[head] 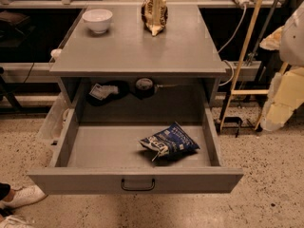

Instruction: Pick blue chip bag from top drawer and place on counter

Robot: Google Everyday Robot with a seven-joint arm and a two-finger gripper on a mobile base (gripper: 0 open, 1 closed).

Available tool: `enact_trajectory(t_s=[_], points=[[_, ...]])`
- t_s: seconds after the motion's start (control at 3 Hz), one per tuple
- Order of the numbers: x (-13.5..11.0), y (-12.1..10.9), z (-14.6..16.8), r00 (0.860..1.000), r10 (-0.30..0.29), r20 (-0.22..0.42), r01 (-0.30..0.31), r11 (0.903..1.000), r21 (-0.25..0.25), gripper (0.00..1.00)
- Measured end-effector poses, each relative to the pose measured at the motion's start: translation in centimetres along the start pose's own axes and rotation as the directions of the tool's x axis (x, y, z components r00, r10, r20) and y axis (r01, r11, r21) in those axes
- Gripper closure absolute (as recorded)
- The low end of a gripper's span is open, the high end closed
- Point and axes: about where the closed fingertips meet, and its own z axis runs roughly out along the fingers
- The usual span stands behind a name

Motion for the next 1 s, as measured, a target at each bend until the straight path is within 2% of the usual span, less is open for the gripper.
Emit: enact_trajectory(t_s=[0.33,0.67,1.0], points=[[0.0,0.0,0.0,1.000,0.000,0.000,0.000,1.0000,0.000,0.00],[0.1,-0.4,1.3,0.999,-0.006,0.035,0.007,0.9999,-0.015,0.00],[0.5,-1.6,6.6,0.994,-0.035,0.104,0.044,0.9953,-0.086,0.00]])
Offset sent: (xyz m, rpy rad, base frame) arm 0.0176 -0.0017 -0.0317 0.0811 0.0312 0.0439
